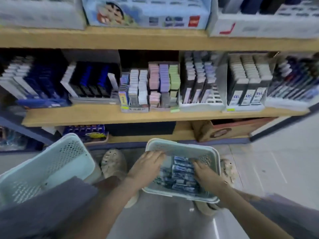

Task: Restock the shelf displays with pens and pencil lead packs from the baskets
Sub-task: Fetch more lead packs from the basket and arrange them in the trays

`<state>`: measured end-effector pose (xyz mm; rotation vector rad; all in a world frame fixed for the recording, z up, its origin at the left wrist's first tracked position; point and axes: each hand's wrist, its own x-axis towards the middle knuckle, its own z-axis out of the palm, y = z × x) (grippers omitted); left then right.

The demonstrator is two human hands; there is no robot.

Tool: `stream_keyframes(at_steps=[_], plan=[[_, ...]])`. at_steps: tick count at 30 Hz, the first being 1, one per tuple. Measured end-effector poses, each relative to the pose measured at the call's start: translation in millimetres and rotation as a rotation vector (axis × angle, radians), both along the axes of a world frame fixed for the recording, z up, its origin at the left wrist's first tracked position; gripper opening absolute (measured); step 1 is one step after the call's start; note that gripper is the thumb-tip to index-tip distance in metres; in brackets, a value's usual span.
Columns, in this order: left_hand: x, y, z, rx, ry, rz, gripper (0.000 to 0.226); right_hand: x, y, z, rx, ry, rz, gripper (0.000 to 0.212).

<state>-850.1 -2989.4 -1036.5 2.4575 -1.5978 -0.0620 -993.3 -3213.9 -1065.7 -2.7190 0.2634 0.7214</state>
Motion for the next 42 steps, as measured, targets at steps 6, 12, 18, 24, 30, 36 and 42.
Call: stream_keyframes(at_steps=[6, 12, 18, 24, 30, 36, 42], plan=[[10.0, 5.0, -50.4, 0.067, -0.11, -0.02, 0.046, 3.8, 12.3, -68.9, -0.111, 0.16, 0.085, 0.083], [14.9, 0.4, -72.9, 0.157, -0.039, -0.04, 0.049, 4.6, 10.6, -102.5, -0.134, 0.239, 0.208, 0.078], [11.5, -0.2, -78.1, 0.188, -0.073, -0.042, 0.042, 11.6, 1.7, -110.9, -0.182, 0.167, 0.249, 0.072], [9.6, 1.6, -79.2, 0.156, -0.107, -0.021, 0.043, 15.1, 14.6, -115.8, -0.212, 0.185, 0.209, 0.084], [7.4, 1.8, -82.0, 0.132, -0.117, 0.018, 0.048, 16.1, 17.2, -116.1, -0.226, 0.139, 0.23, 0.071], [4.0, 0.7, -85.2, 0.12, -0.127, 0.223, 0.051, 15.9, 19.8, -113.9, -0.229, 0.187, 0.245, 0.046], [3.2, 4.1, -82.4, 0.128, -0.123, 0.184, 0.047, 20.2, 21.8, -103.5, -0.186, 0.193, 0.226, 0.063]])
